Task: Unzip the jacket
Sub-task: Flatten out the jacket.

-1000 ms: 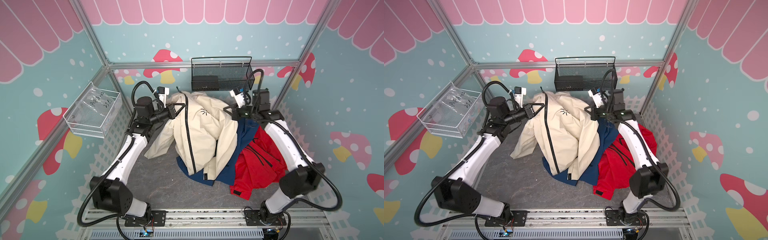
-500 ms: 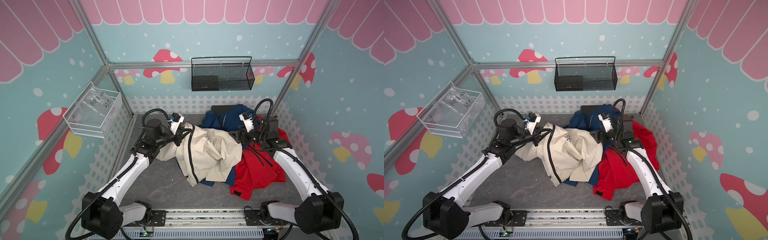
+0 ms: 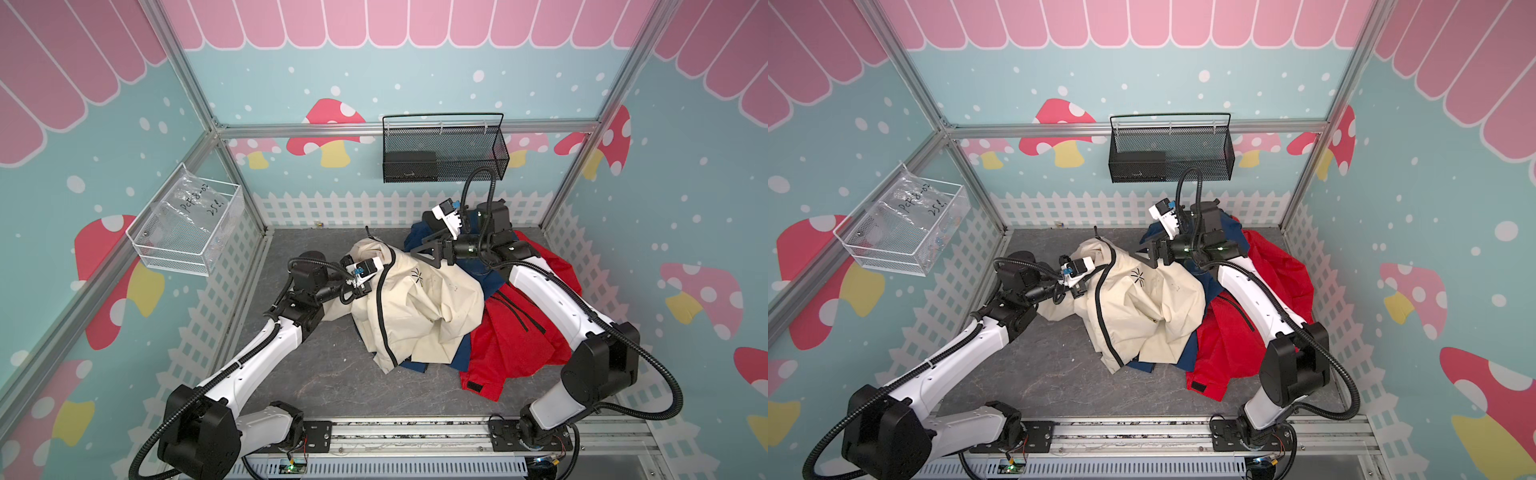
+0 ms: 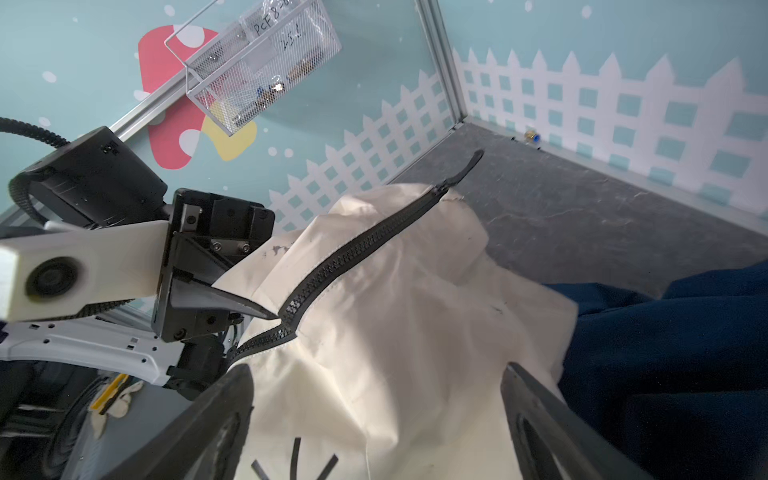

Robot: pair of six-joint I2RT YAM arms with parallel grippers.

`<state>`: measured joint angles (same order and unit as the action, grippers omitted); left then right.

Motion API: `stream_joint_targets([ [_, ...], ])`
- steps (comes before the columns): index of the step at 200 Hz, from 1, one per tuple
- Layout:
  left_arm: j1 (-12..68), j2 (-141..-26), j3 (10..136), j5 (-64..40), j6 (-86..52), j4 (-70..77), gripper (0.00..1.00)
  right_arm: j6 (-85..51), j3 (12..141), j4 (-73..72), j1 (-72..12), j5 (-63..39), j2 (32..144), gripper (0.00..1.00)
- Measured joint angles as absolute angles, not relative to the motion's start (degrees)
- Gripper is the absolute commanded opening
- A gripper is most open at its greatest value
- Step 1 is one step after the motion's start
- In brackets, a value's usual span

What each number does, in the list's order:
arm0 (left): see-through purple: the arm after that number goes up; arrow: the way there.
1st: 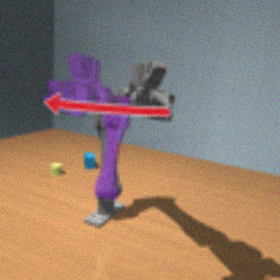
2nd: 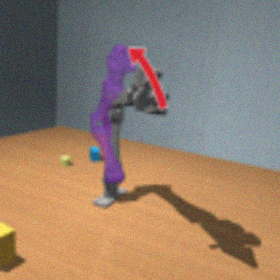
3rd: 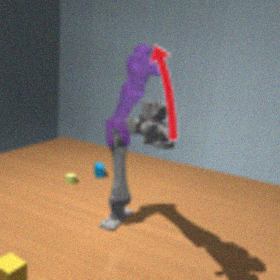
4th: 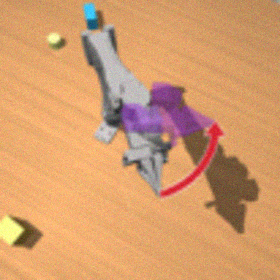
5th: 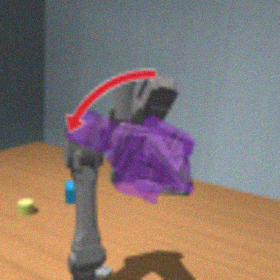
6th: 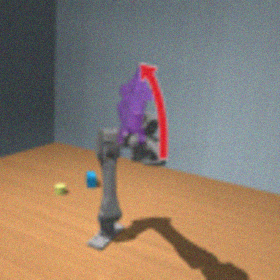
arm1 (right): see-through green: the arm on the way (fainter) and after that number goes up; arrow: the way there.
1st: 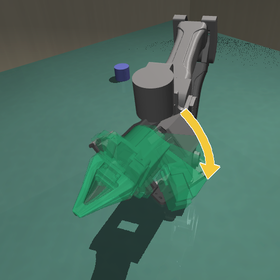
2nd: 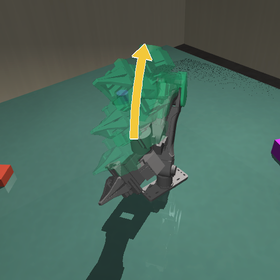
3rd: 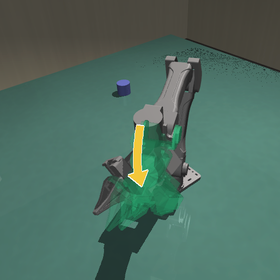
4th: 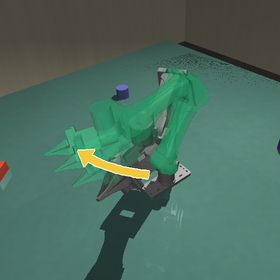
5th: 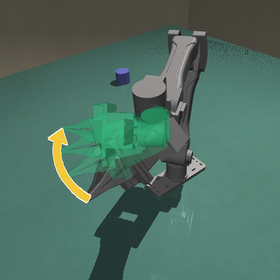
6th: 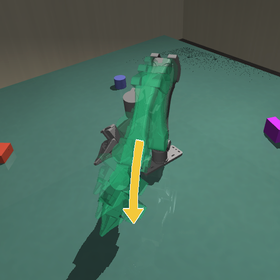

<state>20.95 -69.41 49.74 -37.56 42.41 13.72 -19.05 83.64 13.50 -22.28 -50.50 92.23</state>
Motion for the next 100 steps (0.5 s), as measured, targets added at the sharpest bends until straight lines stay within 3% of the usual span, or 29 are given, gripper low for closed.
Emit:
stream_joint_targets([
  [17, 21.58, -69.41, 49.74, -37.43, 45.34, 14.9, 0.0, -22.41, 81.23, 11.2, -23.86, -51.03, 92.23, 0.96],
  [27, 21.8, -69.41, 49.74, -37.43, 46.33, 15.38, 0.0, -23.77, 79.96, 9.87, -24.43, -51.18, 92.23, 0.88],
  [37, 21.8, -69.49, 49.74, -37.41, 46.41, 16.14, 0.0, -25.04, 79.0, 8.62, -24.71, -51.53, 92.23, 0.71],
  [47, 21.82, -69.67, 49.6, -36.97, 45.56, 18.02, 0.01, -26.09, 78.46, 7.22, -24.82, -51.9, 92.29, 0.43],
  [56, 21.82, -69.73, 49.12, -36.16, 43.75, 20.69, 0.09, -26.96, 78.26, 5.8, -24.82, -52.14, 92.4, 0.18],
  [67, 21.78, -69.71, 48.47, -34.61, 40.05, 23.59, 0.18, -27.16, 78.24, 4.08, -24.82, -52.16, 92.42, 0.0],
  [90, 21.15, -68.2, 48.4, -27.44, 29.08, 23.75, 0.6, -25.23, 77.52, -0.4, -24.84, -50.94, 91.96, 0.0],
  [100, 20.45, -66.32, 48.71, -23.64, 23.31, 21.67, 0.7, -22.7, 76.49, -1.61, -24.86, -49.6, 91.0, 0.0],
])
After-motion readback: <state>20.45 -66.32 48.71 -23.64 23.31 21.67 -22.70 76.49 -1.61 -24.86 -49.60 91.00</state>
